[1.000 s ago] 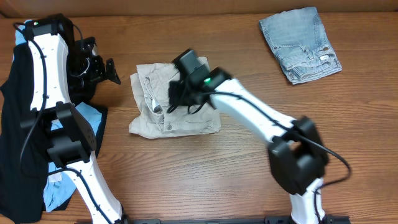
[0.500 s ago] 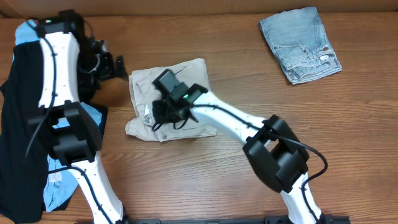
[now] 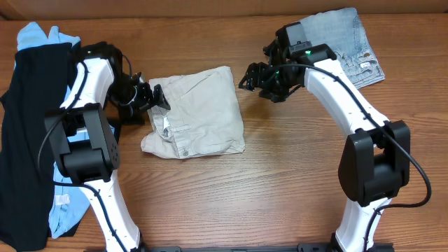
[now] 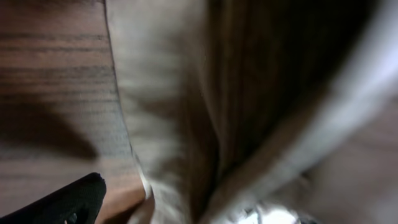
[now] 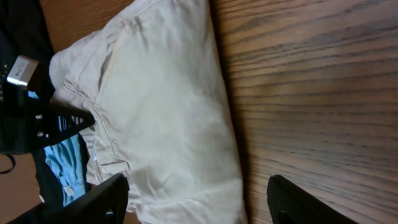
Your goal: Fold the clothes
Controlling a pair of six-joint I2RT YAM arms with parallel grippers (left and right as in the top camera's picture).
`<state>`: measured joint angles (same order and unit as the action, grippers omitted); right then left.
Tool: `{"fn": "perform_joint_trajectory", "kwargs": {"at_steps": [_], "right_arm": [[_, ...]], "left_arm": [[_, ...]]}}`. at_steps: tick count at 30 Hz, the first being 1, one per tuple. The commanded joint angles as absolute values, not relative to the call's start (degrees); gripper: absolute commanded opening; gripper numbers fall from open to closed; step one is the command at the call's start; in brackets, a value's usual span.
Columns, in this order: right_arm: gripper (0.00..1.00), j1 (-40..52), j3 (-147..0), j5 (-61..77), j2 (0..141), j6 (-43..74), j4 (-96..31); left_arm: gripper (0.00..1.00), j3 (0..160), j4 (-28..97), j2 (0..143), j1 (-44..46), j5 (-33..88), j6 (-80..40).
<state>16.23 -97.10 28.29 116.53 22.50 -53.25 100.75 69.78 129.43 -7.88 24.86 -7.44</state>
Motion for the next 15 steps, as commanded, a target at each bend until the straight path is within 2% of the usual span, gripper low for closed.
{"fn": "perform_joint_trajectory", "kwargs": {"at_steps": [1,5,11,13,15], "right_arm": [[0.75,15.6,-98.0,29.2,115.3,19.2,-53.5],[0.79,15.2,-98.0,26.9,115.3,19.2,-53.3],[0.80,15.1,-98.0,25.3,115.3,19.3,-53.1],[0.80,15.0,-98.0,25.3,115.3,19.3,-53.4],[0.80,15.0,-98.0,25.3,115.3,19.3,-53.7]], "left_arm": [[1.00,97.1,66.0,129.2,-7.8,28.1,-9.9],[1.00,95.0,63.8,129.2,-6.3,30.7,-9.9],[0.99,91.5,58.5,129.2,0.5,31.2,-10.1],[0.95,90.2,56.1,129.2,3.0,31.0,-11.5],[0.82,89.1,53.5,129.2,4.9,31.0,-12.8]]}}
